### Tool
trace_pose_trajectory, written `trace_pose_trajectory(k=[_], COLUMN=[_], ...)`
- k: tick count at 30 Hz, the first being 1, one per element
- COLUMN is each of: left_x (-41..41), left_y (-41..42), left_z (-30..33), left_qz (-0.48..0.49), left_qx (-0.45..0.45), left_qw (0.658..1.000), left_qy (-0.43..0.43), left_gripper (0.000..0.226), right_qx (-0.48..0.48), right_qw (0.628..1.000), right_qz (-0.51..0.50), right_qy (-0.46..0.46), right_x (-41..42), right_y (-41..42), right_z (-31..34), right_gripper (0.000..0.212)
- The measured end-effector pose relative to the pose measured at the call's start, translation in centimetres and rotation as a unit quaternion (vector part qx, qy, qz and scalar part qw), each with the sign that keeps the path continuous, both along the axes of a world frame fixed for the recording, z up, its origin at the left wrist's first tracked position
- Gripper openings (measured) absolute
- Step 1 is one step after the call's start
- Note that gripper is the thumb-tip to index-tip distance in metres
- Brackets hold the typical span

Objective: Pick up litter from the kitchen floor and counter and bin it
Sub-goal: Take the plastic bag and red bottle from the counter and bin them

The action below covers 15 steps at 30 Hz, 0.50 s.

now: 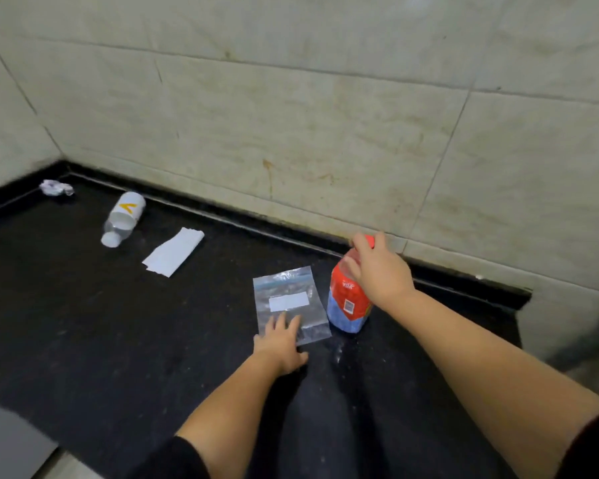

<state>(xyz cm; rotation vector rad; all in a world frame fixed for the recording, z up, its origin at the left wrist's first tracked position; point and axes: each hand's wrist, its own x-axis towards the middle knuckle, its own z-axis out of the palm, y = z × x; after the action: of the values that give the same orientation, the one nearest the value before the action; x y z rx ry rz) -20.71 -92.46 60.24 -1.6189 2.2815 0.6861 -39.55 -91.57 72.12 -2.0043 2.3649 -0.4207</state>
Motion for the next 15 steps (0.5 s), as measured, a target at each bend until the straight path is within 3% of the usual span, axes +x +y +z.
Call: trace_pose_trajectory(k=[5, 9, 15], left_x=[-1.5, -0.6, 2.0], left_y=[-0.4, 1.1, 8.1], left_z=[-0.9, -0.8, 0.4], left_qz=[0.007, -0.006, 0.103], left_qx=[-0.063, -0.056, -0.028], left_qw=[0.997, 0.996, 0.994], left_qy=[-0.044, -0.063, -0.004], left_gripper=[0.037, 0.034, 0.030], right_qx=[-0.021, -0.021, -0.017], right_qw=[1.000, 0.999, 0.997], right_qz=[-0.014, -0.025, 0.020], right_qy=[-0.018, -0.032, -0.067], right_x=[0.1, -0.2, -1.5], right_y=[0.4, 2.0, 6.7], right_z=[-0.4, -0.3, 0.2], right_gripper=[0.033, 0.032, 0.028])
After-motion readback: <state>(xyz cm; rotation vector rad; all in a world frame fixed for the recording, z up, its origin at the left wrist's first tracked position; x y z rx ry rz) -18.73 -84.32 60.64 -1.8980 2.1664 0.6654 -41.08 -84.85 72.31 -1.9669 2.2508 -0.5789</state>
